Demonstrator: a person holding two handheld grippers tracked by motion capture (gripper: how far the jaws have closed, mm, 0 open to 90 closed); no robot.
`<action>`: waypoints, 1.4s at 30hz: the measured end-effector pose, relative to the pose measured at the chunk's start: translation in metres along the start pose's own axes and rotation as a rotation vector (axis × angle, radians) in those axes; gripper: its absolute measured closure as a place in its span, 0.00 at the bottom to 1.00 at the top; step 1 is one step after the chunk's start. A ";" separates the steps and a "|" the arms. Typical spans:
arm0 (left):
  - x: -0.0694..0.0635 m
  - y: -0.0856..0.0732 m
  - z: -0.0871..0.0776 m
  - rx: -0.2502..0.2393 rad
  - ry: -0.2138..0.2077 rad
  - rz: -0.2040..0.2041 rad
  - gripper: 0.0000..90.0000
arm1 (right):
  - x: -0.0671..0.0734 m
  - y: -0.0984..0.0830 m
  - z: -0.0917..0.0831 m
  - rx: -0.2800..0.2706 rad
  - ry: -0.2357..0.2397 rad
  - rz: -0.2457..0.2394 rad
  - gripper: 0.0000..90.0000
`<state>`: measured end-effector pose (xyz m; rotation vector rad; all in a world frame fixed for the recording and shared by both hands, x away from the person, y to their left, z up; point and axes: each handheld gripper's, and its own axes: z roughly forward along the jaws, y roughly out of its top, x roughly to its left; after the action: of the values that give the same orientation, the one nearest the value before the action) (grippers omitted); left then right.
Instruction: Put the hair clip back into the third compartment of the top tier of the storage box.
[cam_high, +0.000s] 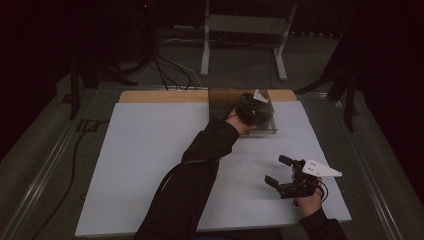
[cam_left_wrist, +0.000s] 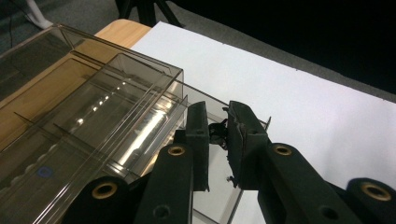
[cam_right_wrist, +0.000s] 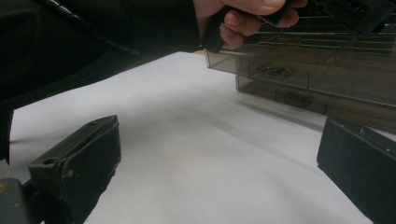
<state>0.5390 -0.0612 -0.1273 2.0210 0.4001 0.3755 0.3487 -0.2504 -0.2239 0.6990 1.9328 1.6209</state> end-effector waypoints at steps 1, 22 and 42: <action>0.000 0.000 0.001 0.004 0.000 -0.002 0.89 | 0.000 0.000 0.000 -0.002 0.000 0.002 0.00; -0.002 0.002 0.004 -0.014 0.072 -0.039 0.54 | 0.000 0.000 -0.001 -0.001 0.001 0.007 0.00; -0.003 -0.003 -0.038 -0.048 0.014 -0.039 0.23 | 0.001 -0.001 0.001 0.011 0.002 0.005 0.00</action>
<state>0.5204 -0.0315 -0.1127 1.9619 0.4343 0.3722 0.3487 -0.2495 -0.2256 0.7074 1.9447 1.6159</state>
